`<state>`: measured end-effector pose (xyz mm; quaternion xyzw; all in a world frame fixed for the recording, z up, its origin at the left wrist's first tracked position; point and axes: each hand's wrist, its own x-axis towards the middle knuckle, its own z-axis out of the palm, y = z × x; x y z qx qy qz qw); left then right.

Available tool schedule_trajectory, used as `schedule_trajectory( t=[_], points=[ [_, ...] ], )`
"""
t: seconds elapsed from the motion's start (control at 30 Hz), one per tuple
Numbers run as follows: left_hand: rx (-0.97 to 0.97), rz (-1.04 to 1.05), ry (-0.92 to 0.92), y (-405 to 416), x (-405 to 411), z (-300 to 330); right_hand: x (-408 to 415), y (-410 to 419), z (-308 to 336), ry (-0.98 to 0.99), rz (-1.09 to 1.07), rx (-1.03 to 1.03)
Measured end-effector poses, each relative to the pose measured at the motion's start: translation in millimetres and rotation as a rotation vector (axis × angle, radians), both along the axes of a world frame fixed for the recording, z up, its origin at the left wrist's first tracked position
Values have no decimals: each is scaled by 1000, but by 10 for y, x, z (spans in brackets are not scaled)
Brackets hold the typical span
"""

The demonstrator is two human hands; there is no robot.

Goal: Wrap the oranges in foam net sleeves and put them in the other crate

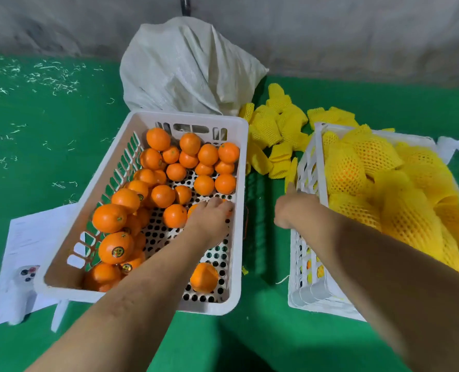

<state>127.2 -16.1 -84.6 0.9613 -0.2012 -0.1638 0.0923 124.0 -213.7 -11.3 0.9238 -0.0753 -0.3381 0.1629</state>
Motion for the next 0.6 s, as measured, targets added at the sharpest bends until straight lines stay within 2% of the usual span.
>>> schedule_trajectory(
  t=[0.1,0.2,0.37,0.53,0.6],
  points=[
    [225,-14,58,-86,88,-232,440,-67,-227,-25,-121,84],
    [274,32,46,-157,197,-398,789,-127,-443,-14,-185,157],
    [234,159,-83,-212,366,-622,1078,-277,-881,-51,-425,277],
    [104,149,-184,-127,351,-826,1034,-132,-1132,-301,-582,464],
    [96,129,-197,-108,335,-821,1050,-168,-1156,-380,-753,544]
  ],
)
